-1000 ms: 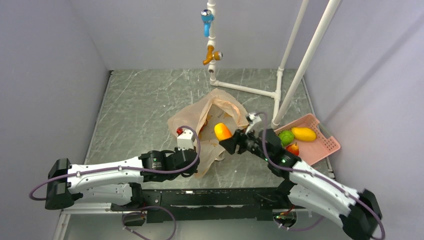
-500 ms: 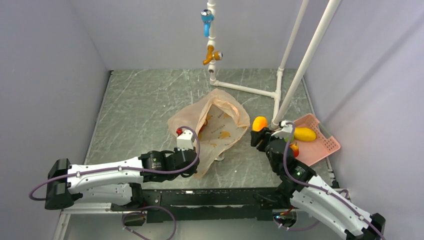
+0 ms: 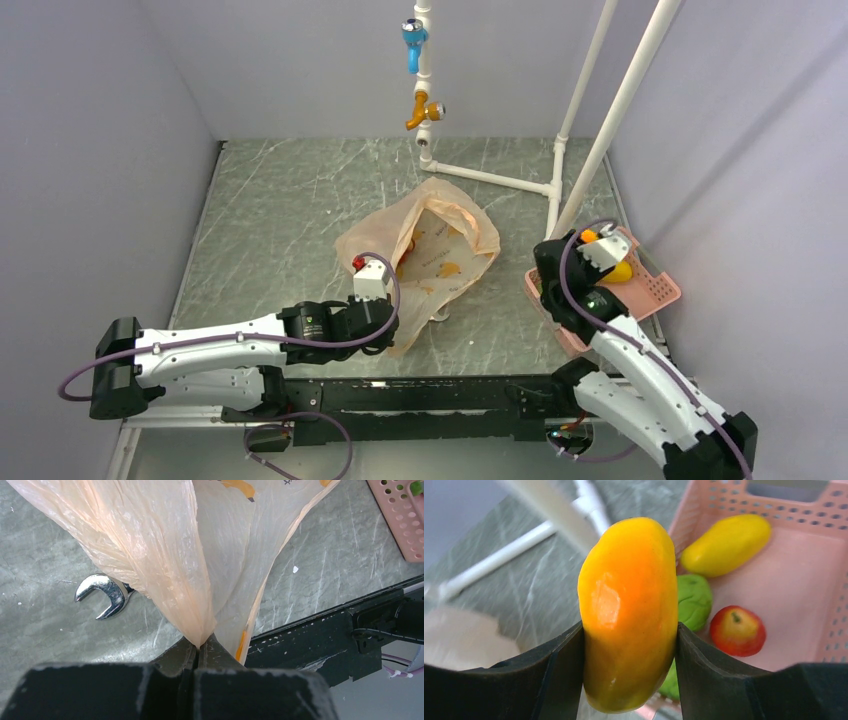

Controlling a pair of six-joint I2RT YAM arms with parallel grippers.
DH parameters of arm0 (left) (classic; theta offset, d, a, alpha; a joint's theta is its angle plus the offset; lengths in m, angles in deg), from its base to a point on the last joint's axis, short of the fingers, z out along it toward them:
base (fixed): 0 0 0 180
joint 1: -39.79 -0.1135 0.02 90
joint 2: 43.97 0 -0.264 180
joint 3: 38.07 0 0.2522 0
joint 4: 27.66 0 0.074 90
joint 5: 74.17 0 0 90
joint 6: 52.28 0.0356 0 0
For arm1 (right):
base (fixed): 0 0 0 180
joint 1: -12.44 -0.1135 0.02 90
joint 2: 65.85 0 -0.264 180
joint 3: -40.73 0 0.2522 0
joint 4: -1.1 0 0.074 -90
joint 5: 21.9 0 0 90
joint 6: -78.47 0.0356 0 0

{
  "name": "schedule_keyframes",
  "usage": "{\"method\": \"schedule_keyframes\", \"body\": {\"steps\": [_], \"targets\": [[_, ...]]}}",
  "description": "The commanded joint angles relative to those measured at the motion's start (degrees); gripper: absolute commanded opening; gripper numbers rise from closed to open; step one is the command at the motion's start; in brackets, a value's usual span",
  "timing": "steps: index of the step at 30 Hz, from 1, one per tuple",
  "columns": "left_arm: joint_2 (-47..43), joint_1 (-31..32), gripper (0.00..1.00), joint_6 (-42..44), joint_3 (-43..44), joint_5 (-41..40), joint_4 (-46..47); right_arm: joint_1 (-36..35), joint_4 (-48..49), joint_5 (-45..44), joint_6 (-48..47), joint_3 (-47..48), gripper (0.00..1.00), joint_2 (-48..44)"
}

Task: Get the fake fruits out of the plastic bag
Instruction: Place the fake fruit in the bin.

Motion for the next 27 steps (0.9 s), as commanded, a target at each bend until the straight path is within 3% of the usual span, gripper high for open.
{"method": "schedule_keyframes", "body": {"steps": [1, 6, 9, 11, 16, 20, 27], "targets": [[-0.32, 0.19, 0.00, 0.38, 1.38, -0.78, 0.73, 10.19, -3.27, 3.47, 4.70, 4.85, 0.00, 3.87], [1.05, 0.19, 0.00, 0.61, 1.35, -0.60, 2.17, 17.06, 0.23, 0.91, 7.69, 4.35, 0.01, 4.62], [2.26, 0.21, 0.00, 0.95, 2.24, 0.05, 2.84, 20.27, -1.60, -1.59, 13.81, 3.83, 0.14, 7.11], [2.77, 0.19, 0.00, 1.39, 2.86, 0.43, 2.71, 21.35, -2.62, -2.99, 18.58, 2.66, 0.16, 8.16], [2.48, 0.23, 0.00, 1.51, 2.81, 0.60, 2.44, 23.17, 1.79, -4.63, 17.70, -0.26, 0.18, 9.47], [1.34, 0.19, 0.00, 0.96, 1.55, 0.90, 3.33, 26.00, 2.50, -1.71, 18.39, -0.45, 0.30, 12.94], [0.13, 0.15, 0.00, 0.52, 1.46, 0.52, 3.35, 29.47, 0.96, 2.48, 21.63, -0.34, 0.32, 17.93]]}}
